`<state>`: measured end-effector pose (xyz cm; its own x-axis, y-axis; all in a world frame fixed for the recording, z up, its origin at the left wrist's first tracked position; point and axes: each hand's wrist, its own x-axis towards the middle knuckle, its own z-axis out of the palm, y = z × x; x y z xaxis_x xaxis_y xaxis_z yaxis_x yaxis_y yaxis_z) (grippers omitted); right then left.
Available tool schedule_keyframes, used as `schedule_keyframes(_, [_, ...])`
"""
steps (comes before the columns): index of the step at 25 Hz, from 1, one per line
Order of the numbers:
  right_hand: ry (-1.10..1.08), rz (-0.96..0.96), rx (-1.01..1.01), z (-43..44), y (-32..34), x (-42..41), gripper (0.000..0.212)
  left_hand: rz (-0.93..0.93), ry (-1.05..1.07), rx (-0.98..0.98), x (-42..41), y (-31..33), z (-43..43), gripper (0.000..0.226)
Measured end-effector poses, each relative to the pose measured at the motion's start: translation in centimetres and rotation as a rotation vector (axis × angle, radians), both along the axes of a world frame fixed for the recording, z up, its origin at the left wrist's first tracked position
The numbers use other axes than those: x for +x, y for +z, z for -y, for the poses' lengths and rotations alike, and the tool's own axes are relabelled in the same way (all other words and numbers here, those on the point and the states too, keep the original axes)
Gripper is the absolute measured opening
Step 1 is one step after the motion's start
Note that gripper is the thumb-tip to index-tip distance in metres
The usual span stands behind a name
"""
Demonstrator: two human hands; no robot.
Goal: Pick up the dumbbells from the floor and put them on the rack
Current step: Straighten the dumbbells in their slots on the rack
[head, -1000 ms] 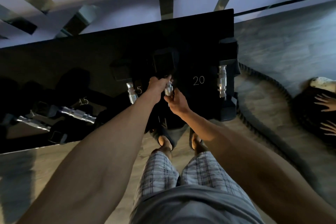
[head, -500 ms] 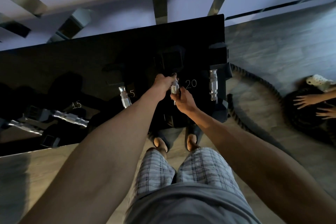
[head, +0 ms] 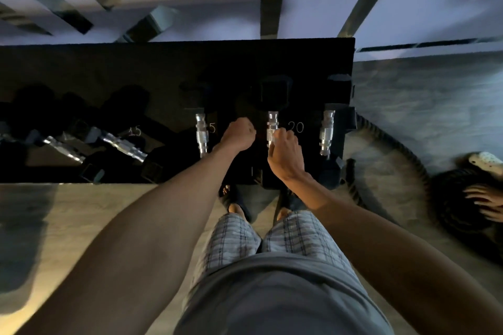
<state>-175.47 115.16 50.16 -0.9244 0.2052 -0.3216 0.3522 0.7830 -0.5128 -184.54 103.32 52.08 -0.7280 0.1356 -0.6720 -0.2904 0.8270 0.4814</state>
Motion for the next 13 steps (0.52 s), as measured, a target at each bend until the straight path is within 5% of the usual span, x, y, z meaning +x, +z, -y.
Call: schedule_keyframes(13, [0.514, 0.181, -0.176, 15.9, 3.4, -3.3, 0.015, -0.09, 0.191, -0.152, 4.9, -0.6, 21.8, 0.023])
